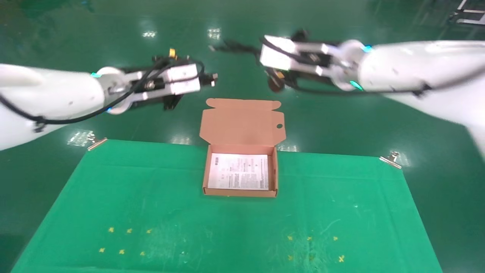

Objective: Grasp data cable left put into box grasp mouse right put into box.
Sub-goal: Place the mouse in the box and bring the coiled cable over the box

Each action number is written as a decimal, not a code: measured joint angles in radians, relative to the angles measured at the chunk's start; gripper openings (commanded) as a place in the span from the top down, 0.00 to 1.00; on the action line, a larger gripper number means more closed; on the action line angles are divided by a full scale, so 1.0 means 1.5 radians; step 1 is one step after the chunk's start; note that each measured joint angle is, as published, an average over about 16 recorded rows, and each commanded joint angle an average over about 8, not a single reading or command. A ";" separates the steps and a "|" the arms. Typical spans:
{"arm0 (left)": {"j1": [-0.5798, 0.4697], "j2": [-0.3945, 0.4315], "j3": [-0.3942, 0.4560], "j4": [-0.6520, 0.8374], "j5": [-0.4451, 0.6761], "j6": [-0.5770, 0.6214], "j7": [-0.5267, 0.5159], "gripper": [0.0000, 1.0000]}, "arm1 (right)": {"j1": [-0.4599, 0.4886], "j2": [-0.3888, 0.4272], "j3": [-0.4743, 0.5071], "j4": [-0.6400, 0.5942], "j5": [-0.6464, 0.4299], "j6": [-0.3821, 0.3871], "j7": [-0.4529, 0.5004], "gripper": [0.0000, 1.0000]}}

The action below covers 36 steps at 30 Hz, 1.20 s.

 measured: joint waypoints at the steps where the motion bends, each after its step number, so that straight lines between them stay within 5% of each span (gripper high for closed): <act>1: -0.003 0.009 0.001 0.000 0.016 -0.006 -0.008 1.00 | 0.008 -0.014 0.001 -0.018 0.004 0.012 -0.011 1.00; 12: -0.016 0.057 0.006 0.014 0.110 -0.032 -0.049 1.00 | 0.063 -0.111 -0.004 -0.169 0.043 0.078 -0.099 1.00; 36: 0.011 -0.024 0.008 -0.038 0.201 0.066 -0.094 1.00 | -0.026 -0.149 -0.094 -0.210 0.146 0.117 -0.089 1.00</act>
